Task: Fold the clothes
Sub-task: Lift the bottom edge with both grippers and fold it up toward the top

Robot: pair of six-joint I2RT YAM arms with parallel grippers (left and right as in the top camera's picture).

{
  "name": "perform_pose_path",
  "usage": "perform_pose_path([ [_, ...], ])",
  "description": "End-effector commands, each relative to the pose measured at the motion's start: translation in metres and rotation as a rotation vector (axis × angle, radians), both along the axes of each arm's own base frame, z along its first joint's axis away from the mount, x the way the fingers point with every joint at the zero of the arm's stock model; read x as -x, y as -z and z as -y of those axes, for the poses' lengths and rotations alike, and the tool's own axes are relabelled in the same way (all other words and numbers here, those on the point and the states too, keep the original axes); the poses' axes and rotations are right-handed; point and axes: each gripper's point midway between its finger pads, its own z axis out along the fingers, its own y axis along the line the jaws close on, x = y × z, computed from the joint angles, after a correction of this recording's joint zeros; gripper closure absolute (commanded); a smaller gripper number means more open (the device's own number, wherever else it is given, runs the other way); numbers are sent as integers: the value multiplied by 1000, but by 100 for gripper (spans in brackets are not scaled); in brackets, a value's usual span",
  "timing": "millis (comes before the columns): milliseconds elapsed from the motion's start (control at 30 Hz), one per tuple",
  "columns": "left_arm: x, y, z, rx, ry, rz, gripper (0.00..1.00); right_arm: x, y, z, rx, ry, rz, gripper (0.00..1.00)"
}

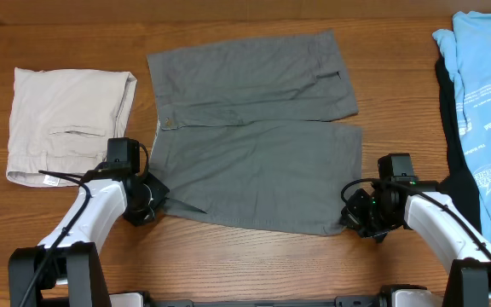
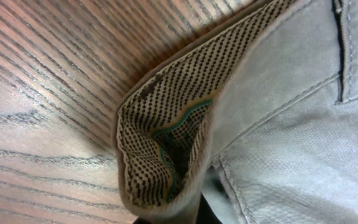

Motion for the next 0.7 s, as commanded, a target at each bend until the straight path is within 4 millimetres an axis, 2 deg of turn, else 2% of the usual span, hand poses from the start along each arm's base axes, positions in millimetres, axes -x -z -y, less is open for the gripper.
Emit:
perform_pose_path([
  [0, 4, 0, -4, -23, 52, 3, 96, 0, 2, 3, 21, -6, 1, 96],
  [167, 7, -2, -1, -15, 141, -5, 96, -6, -11, 5, 36, -12, -2, 96],
  [300, 7, -13, 3, -13, 190, -23, 96, -10, -29, 16, 100, -15, -19, 96],
  [467, 6, -37, 13, -25, 264, -20, 96, -15, -52, 16, 104, -45, 19, 96],
  [667, 7, -83, 26, -87, 341, 43, 96, -14, -83, 20, 125, -53, 81, 96],
])
